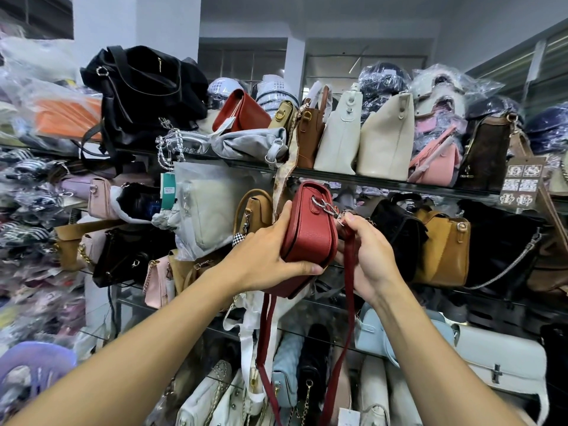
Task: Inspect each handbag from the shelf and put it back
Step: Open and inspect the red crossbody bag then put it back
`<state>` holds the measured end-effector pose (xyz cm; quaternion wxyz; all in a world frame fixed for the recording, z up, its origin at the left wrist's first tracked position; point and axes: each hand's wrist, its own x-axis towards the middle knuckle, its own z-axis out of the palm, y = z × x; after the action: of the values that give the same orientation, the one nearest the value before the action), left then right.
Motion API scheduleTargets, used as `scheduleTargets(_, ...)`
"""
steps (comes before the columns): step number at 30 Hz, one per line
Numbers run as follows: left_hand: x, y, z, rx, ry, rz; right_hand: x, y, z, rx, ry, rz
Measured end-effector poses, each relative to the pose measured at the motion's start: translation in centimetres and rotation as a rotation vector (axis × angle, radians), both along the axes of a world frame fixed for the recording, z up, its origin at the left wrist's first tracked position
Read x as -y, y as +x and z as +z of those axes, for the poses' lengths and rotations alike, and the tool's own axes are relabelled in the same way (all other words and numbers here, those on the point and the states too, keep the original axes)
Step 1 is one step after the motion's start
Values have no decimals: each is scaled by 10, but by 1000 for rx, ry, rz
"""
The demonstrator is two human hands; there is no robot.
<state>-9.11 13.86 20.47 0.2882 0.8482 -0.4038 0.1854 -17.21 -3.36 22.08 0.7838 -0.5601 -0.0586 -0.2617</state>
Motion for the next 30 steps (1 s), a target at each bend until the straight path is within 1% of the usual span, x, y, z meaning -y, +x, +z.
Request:
scheduleTargets(3,0,0,-4,-122,-66,-33,-5,-3,-1,15,-30,23)
scheduleTargets(6,-7,-2,-2,-343,-70,-116,-9,-10,0,74,-93,58)
scheduleTargets(7,-10,-5,1,-458,-119,-189,-10,-13,0,84,-136,58)
scheduleTargets(9,-13,-11,6,-714,-313,-337,-13,-15,-1,102,-243,52)
scheduleTargets(10,-13,-16,10,-803,-413,-373,-14,-15,-2,117,-298,47)
scheduleTargets(11,-13,-21,13,-849,-478,-383,-17,-14,-4,138,-365,33)
scheduleTargets(16,-11,-29,16,-980,-694,-389,-35,-2,-21,203,-797,-151)
scheduleTargets(18,-7,-29,18,-1024,-763,-400,-39,-2,-29,157,-974,-233)
scheduleTargets(20,-4,-29,18,-1018,-807,-409,-45,-3,-37,152,-1112,-280)
scheduleTargets(21,-3,-28,18,-1023,-839,-404,-47,-3,-40,171,-1161,-296)
scheduleTargets(25,2,-17,10,-1157,-944,-403,-52,0,-47,234,-1283,-319)
scheduleTargets(28,3,-10,6,-1128,-989,-396,-55,-1,-48,293,-1380,-349)
scheduleTargets(30,0,-7,5,-1112,-1016,-428,-51,-2,-44,324,-1347,-323)
